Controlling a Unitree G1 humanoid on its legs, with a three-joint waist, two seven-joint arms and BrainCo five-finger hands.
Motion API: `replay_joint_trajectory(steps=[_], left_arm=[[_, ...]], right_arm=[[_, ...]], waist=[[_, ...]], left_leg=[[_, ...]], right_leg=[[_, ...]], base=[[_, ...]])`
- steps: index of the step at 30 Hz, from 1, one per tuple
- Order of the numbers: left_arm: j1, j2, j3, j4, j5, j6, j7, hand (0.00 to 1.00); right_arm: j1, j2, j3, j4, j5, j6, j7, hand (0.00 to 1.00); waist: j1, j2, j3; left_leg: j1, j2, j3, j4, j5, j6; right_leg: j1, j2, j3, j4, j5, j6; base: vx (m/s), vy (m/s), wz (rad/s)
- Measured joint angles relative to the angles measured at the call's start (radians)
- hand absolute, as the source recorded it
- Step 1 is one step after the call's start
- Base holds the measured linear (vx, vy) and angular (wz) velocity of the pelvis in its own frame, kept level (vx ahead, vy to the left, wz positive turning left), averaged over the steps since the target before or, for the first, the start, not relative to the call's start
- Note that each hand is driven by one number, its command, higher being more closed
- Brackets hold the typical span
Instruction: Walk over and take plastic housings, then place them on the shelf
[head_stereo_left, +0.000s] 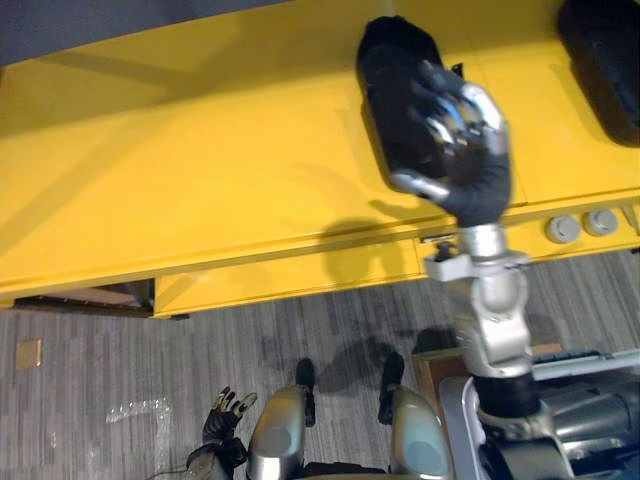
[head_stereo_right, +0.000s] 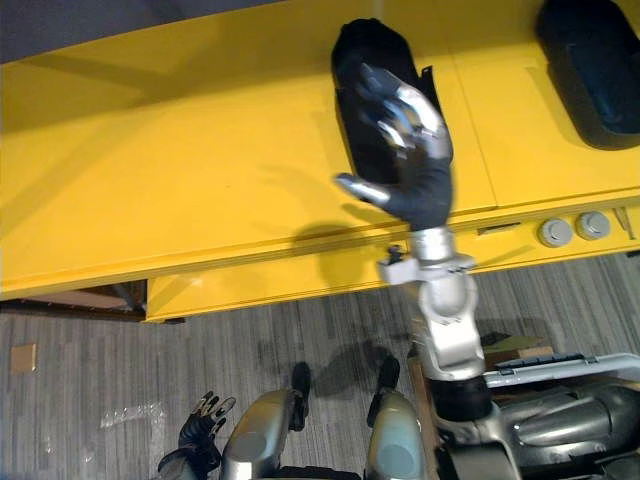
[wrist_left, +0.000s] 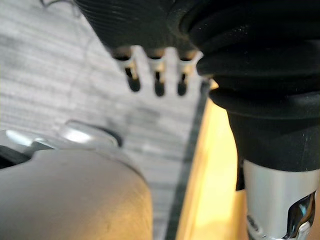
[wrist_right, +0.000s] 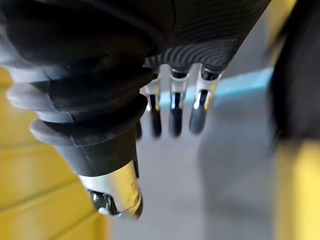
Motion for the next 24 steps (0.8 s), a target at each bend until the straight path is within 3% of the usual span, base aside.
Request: replay_joint_trajectory(steps=[3,7,12,24], left_arm=[[0.001,0.004,0.0,-0.003,0.0,-0.011,0.001,0.0],[0.001,0.005,0.009,-0.016,0.0,-0.033,0.0,0.0],[0.001,0.009,0.026,-0.039,-0.001,-0.028,0.001,0.0],[0.0,0.013,0.026,-0.035,0.0,0.009,0.0,0.0]], right_arm=[[0.077,-0.013,-0.042,0.0,0.028,0.006,0.032,1.0],[0.108,-0.013,-0.035,0.004,0.036,0.007,0.09,1.0],[0.107,-0.012,-0.029,0.042,0.037,0.006,0.088,1.0],[-0.022,-0.009,0.045,0.237,0.037,-0.01,0.084,1.0]], waist=[[-0.022,-0.003,0.001],[-0.019,-0.02,0.011],[-0.012,-0.038,0.019],[0.011,-0.038,0.018]], left_leg=[[0.0,0.001,0.008,0.004,-0.008,0.001],[0.003,0.008,0.025,0.012,-0.008,0.001],[-0.002,0.009,0.025,0.034,-0.02,0.007],[-0.016,0.006,-0.007,0.044,-0.02,0.008]], right_leg=[[0.0,0.003,0.008,-0.01,0.002,0.002],[0.0,0.008,0.01,-0.012,0.004,-0.001],[0.007,0.008,0.01,-0.012,0.004,0.0],[0.018,0.004,-0.023,-0.014,0.004,0.0]], base=[[0.07,0.036,-0.1],[0.05,0.006,-0.01],[0.0,0.0,0.0],[0.0,0.015,0.07]])
